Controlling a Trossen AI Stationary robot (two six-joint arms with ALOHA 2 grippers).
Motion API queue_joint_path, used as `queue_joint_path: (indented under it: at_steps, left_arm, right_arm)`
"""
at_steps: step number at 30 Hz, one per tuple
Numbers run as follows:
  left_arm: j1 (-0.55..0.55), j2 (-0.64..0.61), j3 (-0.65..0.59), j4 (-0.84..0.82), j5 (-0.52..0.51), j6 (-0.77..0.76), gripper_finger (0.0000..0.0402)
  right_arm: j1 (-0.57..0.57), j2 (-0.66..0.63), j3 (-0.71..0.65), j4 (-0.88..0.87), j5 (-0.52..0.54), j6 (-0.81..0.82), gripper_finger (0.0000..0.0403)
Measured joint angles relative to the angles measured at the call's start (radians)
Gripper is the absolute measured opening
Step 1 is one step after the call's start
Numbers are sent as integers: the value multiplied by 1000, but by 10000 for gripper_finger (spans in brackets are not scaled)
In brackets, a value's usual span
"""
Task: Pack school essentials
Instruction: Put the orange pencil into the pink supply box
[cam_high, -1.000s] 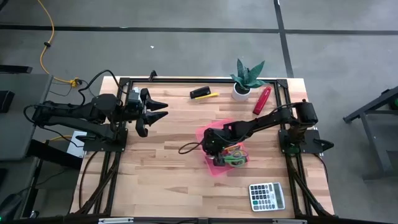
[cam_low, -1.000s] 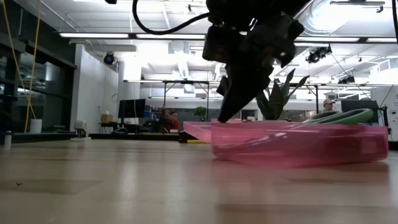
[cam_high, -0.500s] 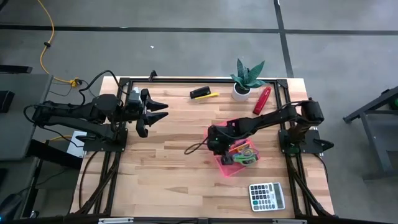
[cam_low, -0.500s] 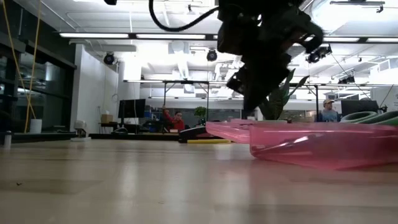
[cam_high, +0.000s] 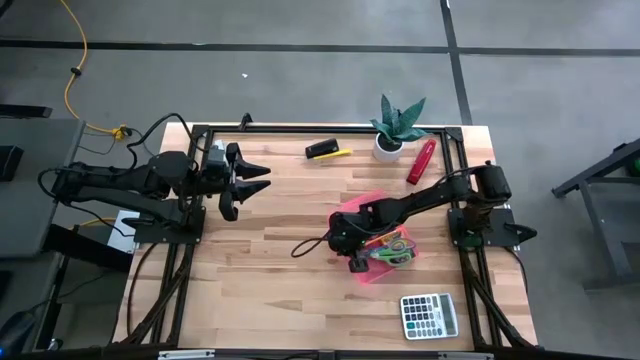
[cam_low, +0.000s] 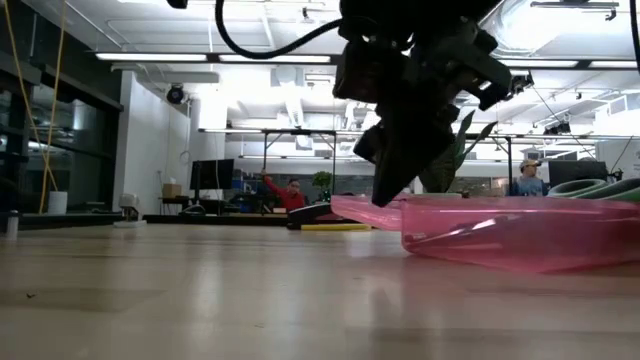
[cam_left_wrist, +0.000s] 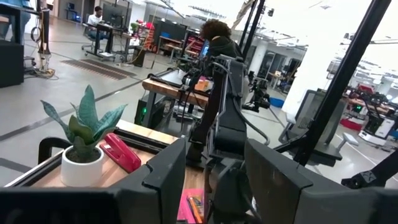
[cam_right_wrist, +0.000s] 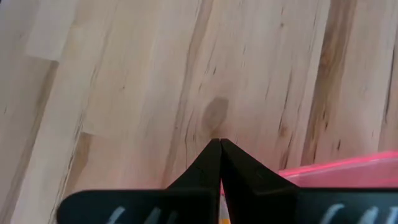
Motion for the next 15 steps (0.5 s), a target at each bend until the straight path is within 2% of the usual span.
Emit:
queue_joint_path:
  at_steps: [6, 11, 15]
  left_arm:
    - [0, 0, 0, 0, 0, -23, 152]
    - [0, 0, 0, 0, 0, -23, 152]
    - [0, 0, 0, -1, 0, -23, 152]
  right_arm:
    - [0, 0, 0, -57, 43, -13, 0]
    - [-1, -21, 4, -174, 78, -55, 0]
    - [-1, -29, 56, -282, 136, -99, 0]
